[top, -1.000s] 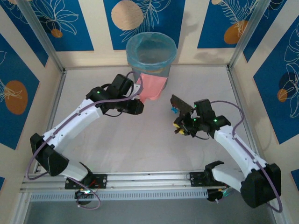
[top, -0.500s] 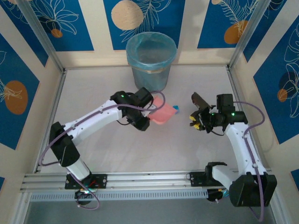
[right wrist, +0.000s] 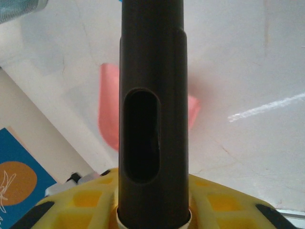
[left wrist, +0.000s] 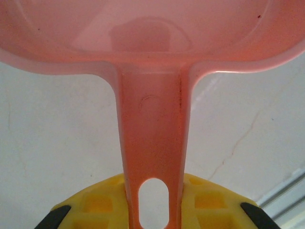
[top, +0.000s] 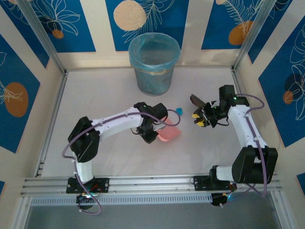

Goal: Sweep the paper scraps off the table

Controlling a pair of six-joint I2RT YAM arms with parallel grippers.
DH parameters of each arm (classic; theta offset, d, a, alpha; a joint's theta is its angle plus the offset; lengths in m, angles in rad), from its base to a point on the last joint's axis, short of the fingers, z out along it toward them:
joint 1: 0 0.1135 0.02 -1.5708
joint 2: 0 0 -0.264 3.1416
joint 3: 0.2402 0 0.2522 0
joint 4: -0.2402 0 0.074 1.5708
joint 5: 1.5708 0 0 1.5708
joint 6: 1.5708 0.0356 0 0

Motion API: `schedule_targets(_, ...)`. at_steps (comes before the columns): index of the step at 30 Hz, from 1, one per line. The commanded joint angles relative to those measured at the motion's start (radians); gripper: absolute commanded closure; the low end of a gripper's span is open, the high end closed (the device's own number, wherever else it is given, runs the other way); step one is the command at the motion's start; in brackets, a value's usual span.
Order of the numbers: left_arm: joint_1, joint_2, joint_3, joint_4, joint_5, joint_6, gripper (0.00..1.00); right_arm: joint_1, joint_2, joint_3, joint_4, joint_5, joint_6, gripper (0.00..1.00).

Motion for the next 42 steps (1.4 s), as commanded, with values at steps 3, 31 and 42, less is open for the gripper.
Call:
schedule_targets(3,0.0,0.062,0.02,0.051,-0.011,-0.006,1.0,0.062,0.084,0.083,0.003,-0.106,-0.006,1.0)
schedule_targets(31,0.069,0.193,0.066,0.175,-0.053,-0.088,1.0,0.288,0.031,-0.049,0.072,-0.342,0.146,1.0)
schedule_targets(42,0.069,0.163,0.024,0.25,-0.074,-0.091,1.0,0.204,-0.155,-0.141,0.108,-0.382,0.273,1.0)
